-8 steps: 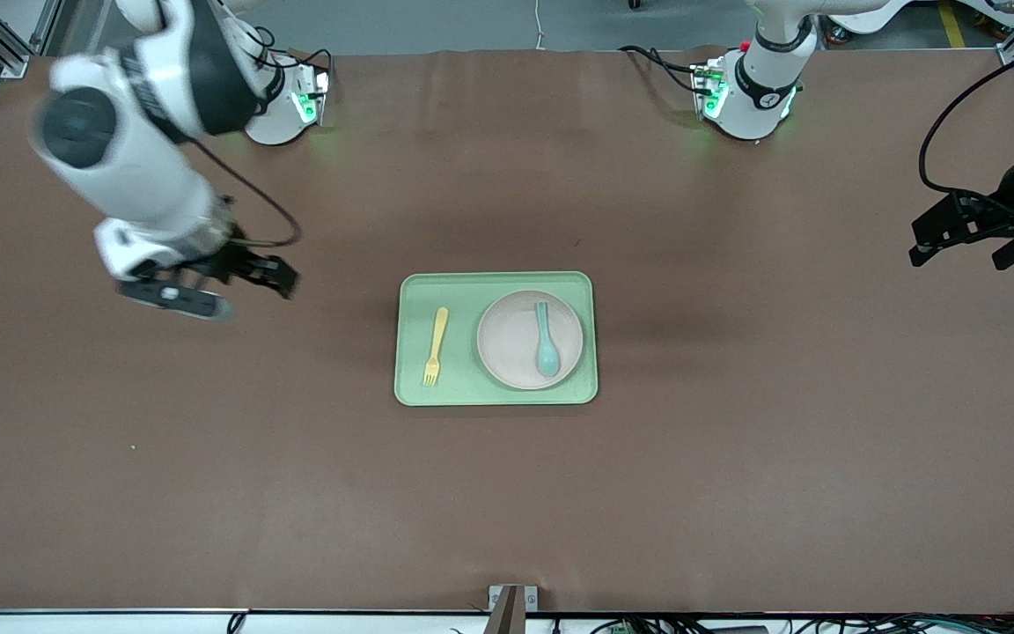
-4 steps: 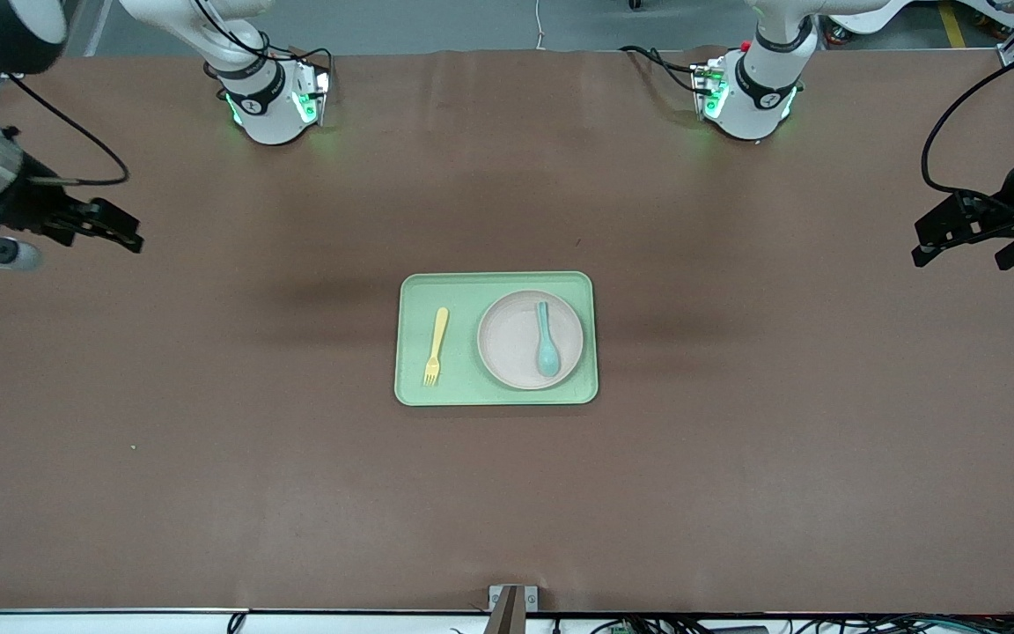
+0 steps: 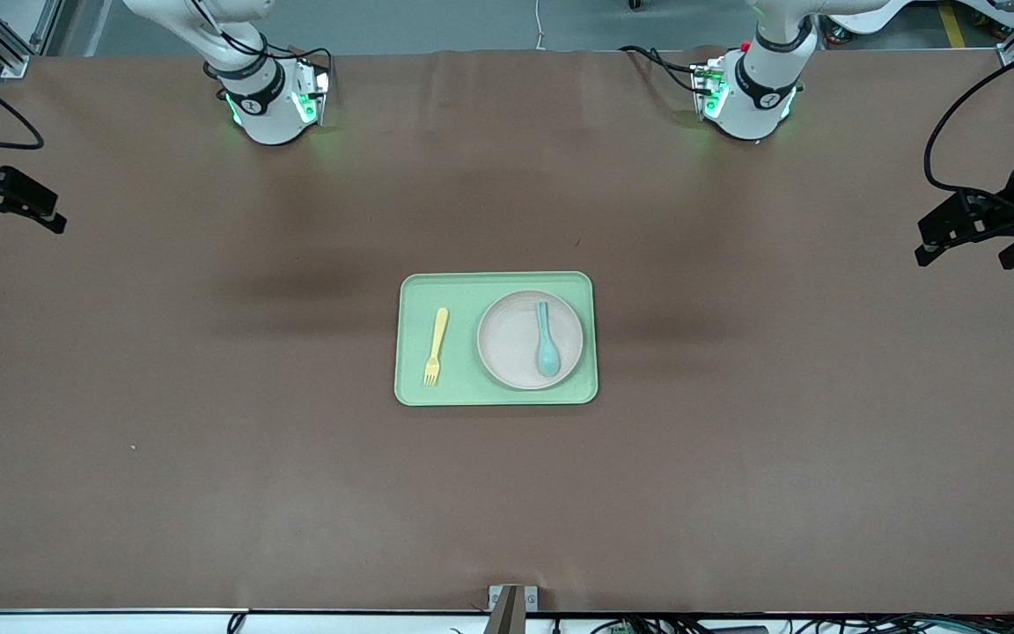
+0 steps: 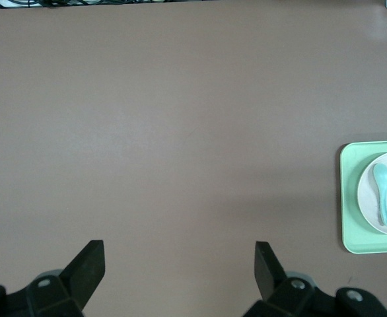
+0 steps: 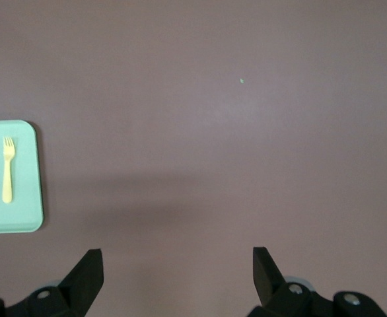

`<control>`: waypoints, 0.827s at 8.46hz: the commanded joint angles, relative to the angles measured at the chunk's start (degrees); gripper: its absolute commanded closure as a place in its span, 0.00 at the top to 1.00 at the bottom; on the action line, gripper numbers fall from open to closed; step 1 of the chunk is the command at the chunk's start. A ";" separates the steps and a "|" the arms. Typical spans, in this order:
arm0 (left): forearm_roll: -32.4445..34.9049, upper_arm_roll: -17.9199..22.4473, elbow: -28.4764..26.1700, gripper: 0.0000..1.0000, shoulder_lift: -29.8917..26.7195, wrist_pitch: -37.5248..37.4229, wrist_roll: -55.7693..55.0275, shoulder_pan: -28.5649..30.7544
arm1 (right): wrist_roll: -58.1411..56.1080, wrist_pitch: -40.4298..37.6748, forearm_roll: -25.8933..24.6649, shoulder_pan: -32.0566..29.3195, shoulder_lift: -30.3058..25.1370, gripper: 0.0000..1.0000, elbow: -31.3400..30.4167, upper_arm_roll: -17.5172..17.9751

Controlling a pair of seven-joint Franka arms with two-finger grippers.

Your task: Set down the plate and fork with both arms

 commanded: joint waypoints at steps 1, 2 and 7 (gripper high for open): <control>-0.77 -0.19 0.91 1.00 -0.09 -0.61 0.07 0.36 | -0.78 -5.23 -0.19 0.91 8.51 1.00 11.53 0.42; -0.85 -0.19 0.91 1.00 -0.09 -0.61 -0.02 0.36 | -0.86 -6.56 -0.10 0.92 9.67 1.00 13.05 0.42; -0.77 -0.19 0.91 1.00 -0.09 -0.61 0.07 0.27 | -1.30 -7.53 0.07 0.92 9.77 1.00 12.98 0.42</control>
